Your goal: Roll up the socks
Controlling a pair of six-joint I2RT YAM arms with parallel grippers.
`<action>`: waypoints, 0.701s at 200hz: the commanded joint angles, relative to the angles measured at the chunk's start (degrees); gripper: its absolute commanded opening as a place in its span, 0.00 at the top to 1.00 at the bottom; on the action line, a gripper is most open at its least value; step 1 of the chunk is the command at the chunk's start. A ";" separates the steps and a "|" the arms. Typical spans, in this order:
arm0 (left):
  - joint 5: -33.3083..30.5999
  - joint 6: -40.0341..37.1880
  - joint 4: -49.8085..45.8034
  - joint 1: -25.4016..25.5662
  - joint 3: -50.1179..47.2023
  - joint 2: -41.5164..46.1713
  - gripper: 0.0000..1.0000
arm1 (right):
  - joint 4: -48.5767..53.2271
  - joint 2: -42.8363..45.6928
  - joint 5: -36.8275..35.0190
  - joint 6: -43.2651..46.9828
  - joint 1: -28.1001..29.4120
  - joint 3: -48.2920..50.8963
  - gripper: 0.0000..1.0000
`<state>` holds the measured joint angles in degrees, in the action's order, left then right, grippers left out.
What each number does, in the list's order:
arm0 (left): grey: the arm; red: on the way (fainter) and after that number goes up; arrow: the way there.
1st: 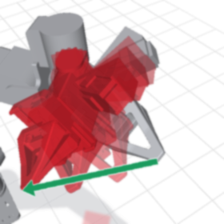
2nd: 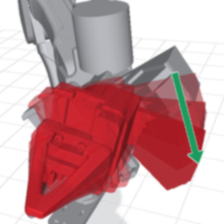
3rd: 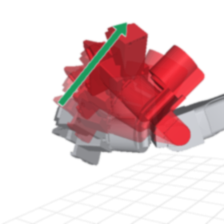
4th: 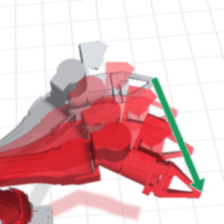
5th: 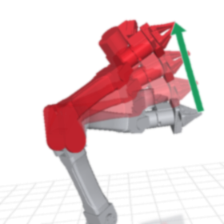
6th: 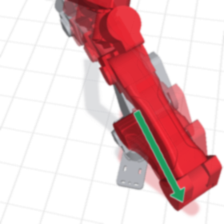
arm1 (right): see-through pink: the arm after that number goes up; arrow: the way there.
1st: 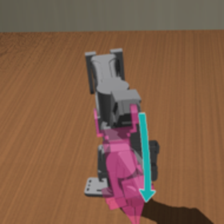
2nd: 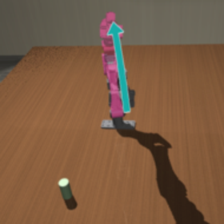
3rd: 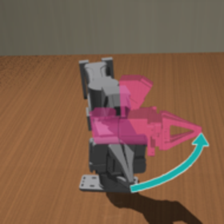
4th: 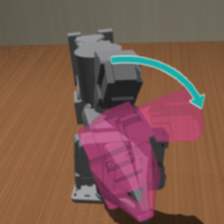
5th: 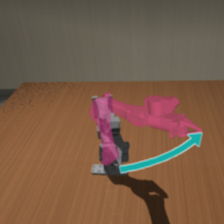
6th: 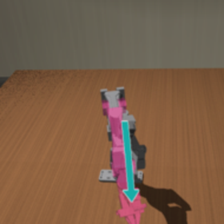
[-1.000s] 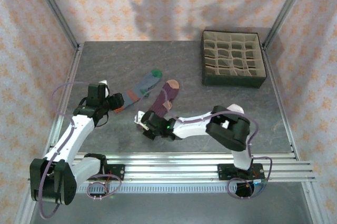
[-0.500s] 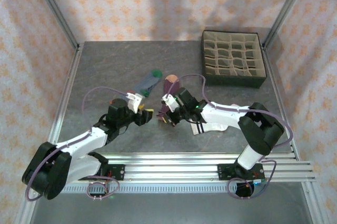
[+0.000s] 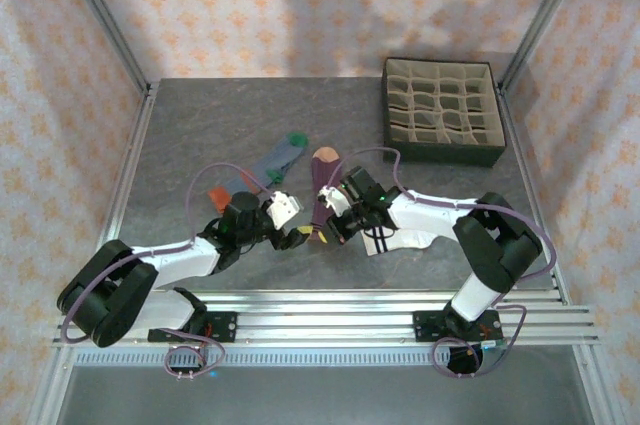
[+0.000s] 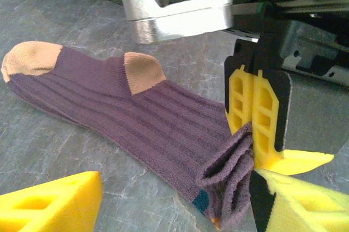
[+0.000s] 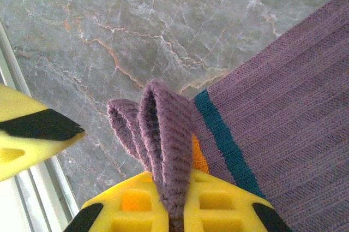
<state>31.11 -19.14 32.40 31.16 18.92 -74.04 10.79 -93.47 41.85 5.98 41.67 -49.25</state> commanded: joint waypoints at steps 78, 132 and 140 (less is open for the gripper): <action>7.99 -4.92 -0.36 0.65 4.00 -7.53 0.30 | 5.04 -2.61 2.45 0.26 -0.62 -2.76 0.99; 8.88 -4.53 -0.25 1.82 4.11 -10.12 0.33 | 5.57 -3.47 3.26 0.29 -1.55 -3.06 0.99; 8.80 -4.51 -0.57 1.96 4.21 -10.45 0.34 | 5.75 -3.93 3.46 0.33 -1.67 -3.19 0.99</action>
<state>38.48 -22.68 32.18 32.62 22.57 -83.44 14.63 -96.09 44.25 6.02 40.45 -50.72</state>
